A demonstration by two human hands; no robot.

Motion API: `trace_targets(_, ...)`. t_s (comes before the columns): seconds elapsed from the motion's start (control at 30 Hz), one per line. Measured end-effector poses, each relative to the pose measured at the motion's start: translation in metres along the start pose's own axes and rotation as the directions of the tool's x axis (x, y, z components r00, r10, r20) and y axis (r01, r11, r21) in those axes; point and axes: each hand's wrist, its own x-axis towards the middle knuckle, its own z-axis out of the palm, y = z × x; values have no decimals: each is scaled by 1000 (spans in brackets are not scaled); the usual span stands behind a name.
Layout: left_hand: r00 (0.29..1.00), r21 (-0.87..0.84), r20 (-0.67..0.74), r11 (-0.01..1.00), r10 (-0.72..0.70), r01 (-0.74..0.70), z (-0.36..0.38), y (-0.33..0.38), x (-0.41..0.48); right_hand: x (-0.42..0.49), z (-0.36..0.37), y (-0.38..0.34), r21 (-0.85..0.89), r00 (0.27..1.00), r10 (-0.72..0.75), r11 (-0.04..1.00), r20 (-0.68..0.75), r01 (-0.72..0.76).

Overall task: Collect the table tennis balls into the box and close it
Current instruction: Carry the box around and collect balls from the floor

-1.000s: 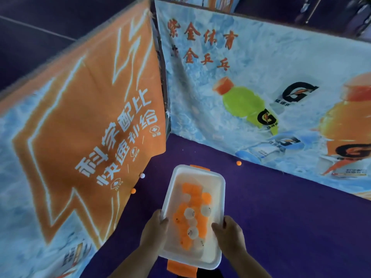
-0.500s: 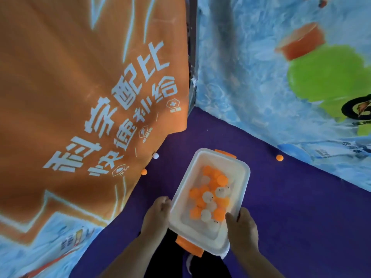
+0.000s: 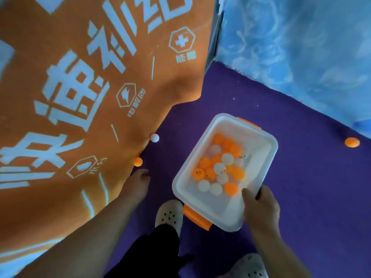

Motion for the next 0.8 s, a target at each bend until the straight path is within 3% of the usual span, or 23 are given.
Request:
trace_targets(0.13,972,392,81,889,221,-235,18,-34,59,55,25,-9,-145,990,-133,980,53,140)
trace_targets(0.23,839,655,111,596,532,-465,28,-60,103,94,37,-22,-259,960,-265,925,89,279)
trace_targets(0.3,805,853,181,318,565,-415,34,-68,124,114,47,-26,-319,944,-316,888,95,330)
trace_targets(0.37,805,942,215,101,553,-321,38,-77,141,131,58,-29,-353,925,-364,855,110,379)
trace_targets(0.43,770,961,233,-18,593,-277,40,-90,155,145,65,-32,-352,910,-395,840,125,413)
trace_targets(0.5,790,956,278,-74,546,-285,41,-100,163,157,69,-35,-338,895,-422,829,143,445)
trace_targets(0.6,811,961,265,-72,522,-268,38,-97,170,165,71,-38,-321,875,-453,814,170,483)
trace_targets(0.67,749,955,212,31,627,-296,38,-79,163,166,70,-39,-315,879,-448,821,161,476)
trace_targets(0.73,620,876,42,269,784,-400,43,-55,156,166,68,-37,-323,888,-438,828,140,459)
trace_targets(0.8,508,612,-189,506,840,-608,55,-20,138,166,65,-35,-345,890,-439,822,127,454)
